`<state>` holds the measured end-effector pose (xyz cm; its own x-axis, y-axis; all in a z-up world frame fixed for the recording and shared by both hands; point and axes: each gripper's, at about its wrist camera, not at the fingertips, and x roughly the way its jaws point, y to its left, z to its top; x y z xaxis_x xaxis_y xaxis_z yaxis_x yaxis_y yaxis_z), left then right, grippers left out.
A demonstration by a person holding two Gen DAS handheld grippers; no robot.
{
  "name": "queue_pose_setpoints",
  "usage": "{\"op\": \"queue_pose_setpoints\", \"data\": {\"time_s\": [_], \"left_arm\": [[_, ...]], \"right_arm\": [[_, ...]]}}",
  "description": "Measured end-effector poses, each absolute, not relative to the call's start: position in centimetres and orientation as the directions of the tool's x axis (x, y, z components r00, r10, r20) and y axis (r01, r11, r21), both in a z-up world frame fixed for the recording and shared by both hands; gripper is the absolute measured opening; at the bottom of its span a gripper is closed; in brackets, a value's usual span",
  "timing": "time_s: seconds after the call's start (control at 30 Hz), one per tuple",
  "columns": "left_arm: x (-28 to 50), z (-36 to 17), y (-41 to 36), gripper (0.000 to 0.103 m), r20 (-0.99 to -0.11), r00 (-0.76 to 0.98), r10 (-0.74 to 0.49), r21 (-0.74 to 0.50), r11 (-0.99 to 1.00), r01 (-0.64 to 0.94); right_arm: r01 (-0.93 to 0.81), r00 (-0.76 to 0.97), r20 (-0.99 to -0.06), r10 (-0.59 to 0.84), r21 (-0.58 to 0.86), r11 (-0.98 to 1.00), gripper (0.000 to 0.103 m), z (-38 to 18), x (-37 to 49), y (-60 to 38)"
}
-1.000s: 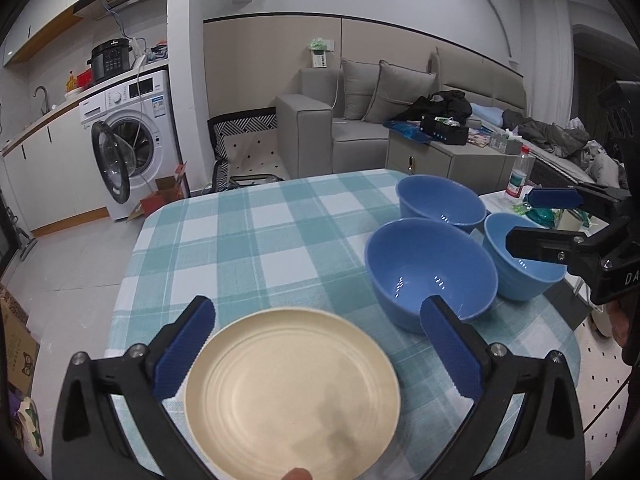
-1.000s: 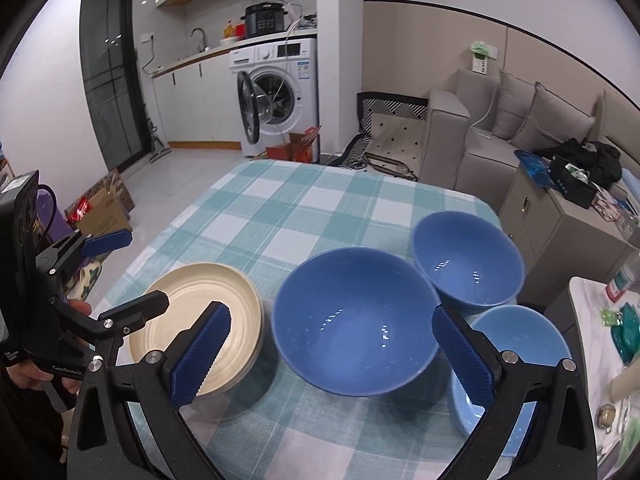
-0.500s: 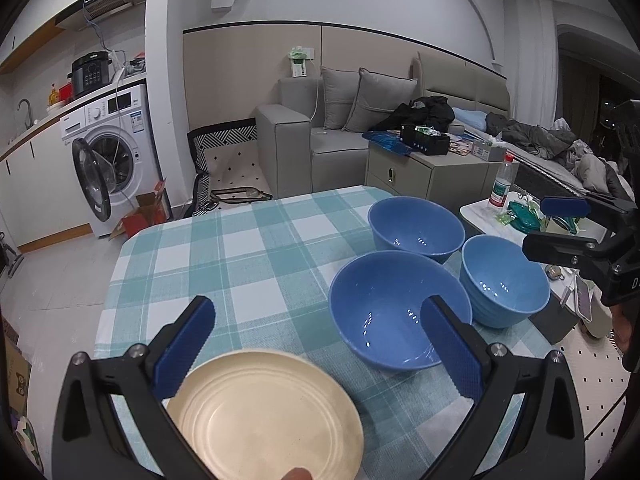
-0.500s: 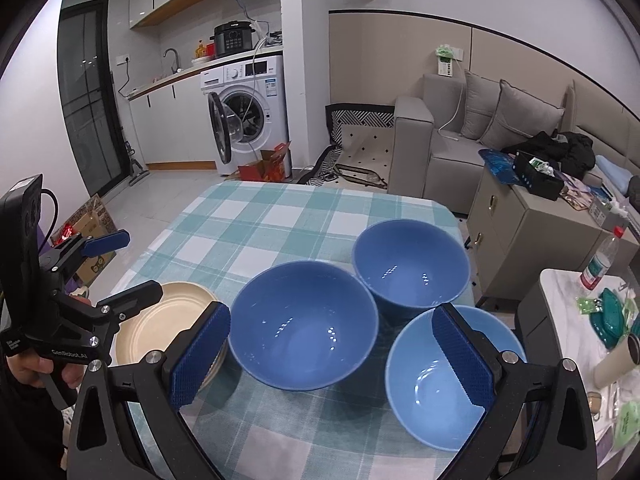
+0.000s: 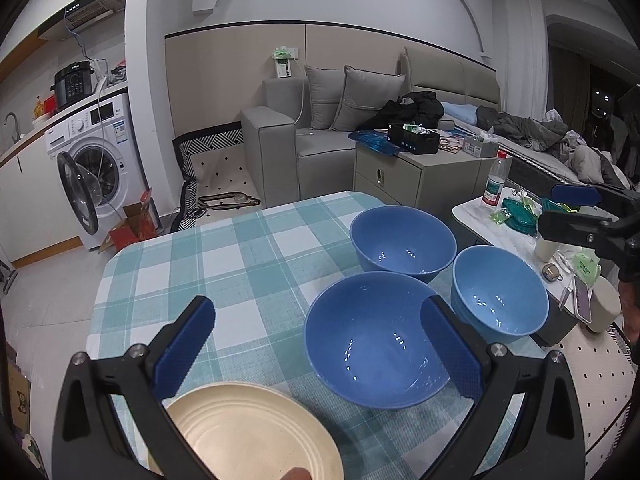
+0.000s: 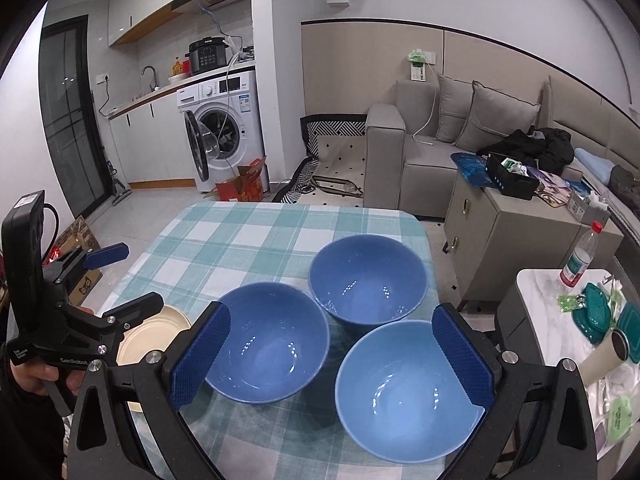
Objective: Organize plates and bowls
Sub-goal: 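Pull both tools back from the plate stack toward the blue bowls, then move both open tools forward to the rim of the large blue bowl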
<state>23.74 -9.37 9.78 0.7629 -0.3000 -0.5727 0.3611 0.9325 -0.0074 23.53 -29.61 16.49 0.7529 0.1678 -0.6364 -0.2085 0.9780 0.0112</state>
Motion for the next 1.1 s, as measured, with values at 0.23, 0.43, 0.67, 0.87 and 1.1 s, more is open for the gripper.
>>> {"op": "queue_pose_setpoints", "data": {"time_s": [0.23, 0.43, 0.67, 0.87, 1.1], "left_arm": [[25.7, 10.0, -11.0, 0.103, -0.578, 0.755, -0.31, 0.001, 0.925, 0.38], [27.2, 10.1, -12.1, 0.103, -0.58, 0.75, -0.317, 0.005, 0.919, 0.393], [28.7, 10.2, -13.3, 0.103, -0.577, 0.751, -0.322, 0.015, 0.915, 0.404], [30.1, 10.1, -14.1, 0.103, -0.582, 0.747, -0.321, 0.013, 0.915, 0.404], [31.9, 9.0, -15.3, 0.103, -0.606, 0.729, -0.317, 0.017, 0.912, 0.411]], "right_arm": [[-0.196, 0.754, -0.635, 0.169, 0.028, 0.98, 0.102, 16.6, 24.7, -30.7], [-0.178, 0.763, -0.621, 0.178, 0.063, 0.982, 0.102, 16.8, 25.8, -31.8], [-0.158, 0.777, -0.604, 0.178, 0.088, 0.984, 0.102, 17.5, 27.2, -32.9], [-0.14, 0.763, -0.625, 0.165, 0.09, 0.986, 0.102, 17.1, 29.0, -33.9], [-0.13, 0.726, -0.668, 0.165, 0.103, 0.986, 0.102, 15.2, 31.4, -34.7]]}}
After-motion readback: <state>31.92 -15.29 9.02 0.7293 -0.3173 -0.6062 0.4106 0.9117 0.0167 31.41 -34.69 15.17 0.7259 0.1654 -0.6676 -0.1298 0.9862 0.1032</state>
